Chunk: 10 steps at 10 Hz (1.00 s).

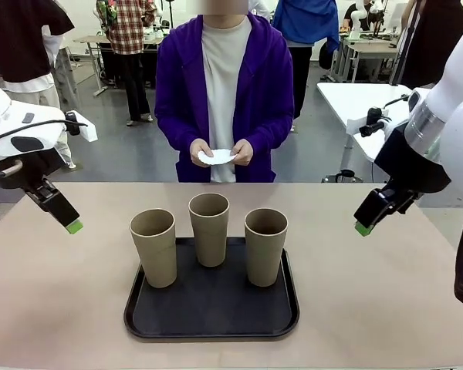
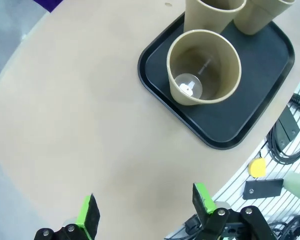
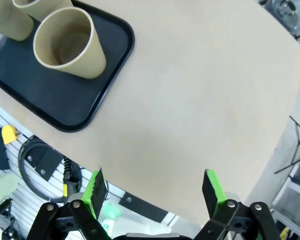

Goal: Place coasters on the table and set cups on them.
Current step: Pick up one Reusable plastic cup and place it on a coaster set by the human.

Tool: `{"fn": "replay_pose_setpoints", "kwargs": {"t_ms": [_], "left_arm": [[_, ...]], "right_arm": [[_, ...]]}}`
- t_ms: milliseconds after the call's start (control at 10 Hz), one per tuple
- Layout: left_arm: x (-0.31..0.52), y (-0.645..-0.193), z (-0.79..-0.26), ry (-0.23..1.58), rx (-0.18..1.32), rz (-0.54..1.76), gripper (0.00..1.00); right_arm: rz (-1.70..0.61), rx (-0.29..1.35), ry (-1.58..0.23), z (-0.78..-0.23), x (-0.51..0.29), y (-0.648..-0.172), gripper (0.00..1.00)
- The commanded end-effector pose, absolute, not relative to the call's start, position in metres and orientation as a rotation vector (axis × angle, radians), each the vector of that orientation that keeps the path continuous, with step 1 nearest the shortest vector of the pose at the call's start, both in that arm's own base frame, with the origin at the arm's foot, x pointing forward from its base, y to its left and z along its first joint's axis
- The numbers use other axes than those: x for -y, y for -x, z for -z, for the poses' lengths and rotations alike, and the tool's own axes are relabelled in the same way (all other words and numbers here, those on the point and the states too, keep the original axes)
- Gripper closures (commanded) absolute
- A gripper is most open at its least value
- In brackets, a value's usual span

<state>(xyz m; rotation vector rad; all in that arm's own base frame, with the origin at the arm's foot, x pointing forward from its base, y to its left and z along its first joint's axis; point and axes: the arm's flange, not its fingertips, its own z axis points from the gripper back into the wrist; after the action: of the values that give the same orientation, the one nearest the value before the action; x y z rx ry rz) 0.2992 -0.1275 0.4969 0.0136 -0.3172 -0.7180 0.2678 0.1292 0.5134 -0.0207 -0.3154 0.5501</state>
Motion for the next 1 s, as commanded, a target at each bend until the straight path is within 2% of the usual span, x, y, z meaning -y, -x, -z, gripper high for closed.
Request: {"fn": "replay_pose_setpoints", "kwargs": {"t_ms": [0, 100, 300, 400, 500, 700, 900], "left_arm": [[0.128, -0.313, -0.488, -0.015, 0.333, 0.713, 0.00], [0.127, -0.299, -0.497, -0.014, 0.317, 0.718, 0.00], [0.087, -0.306, -0.503, 0.516, 0.408, 0.667, 0.00], [0.055, -0.303, -0.505, 0.822, 0.423, 0.600, 0.00], [0.022, -0.313, -0.495, 1.079, 0.436, 0.516, 0.00], [-0.030, -0.313, -0.468, 1.329, 0.450, 0.343, 0.00], [-0.075, -0.308, -0.450, 1.465, 0.408, 0.233, 0.00]], "right_arm": [[-0.544, 0.342, 0.020, -0.507, -0.132, -0.282, 0.00], [-0.550, 0.315, 0.021, -0.513, -0.129, -0.268, 0.00], [-0.400, 0.228, -0.661, -0.507, -0.068, -0.276, 0.00], [-0.342, 0.162, -0.903, -0.492, -0.033, -0.275, 0.00], [-0.250, 0.127, -1.054, -0.476, -0.001, -0.285, 0.00], [-0.139, 0.074, -1.202, -0.448, 0.042, -0.295, 0.00], [-0.056, 0.040, -1.330, -0.424, 0.077, -0.299, 0.00]]}}
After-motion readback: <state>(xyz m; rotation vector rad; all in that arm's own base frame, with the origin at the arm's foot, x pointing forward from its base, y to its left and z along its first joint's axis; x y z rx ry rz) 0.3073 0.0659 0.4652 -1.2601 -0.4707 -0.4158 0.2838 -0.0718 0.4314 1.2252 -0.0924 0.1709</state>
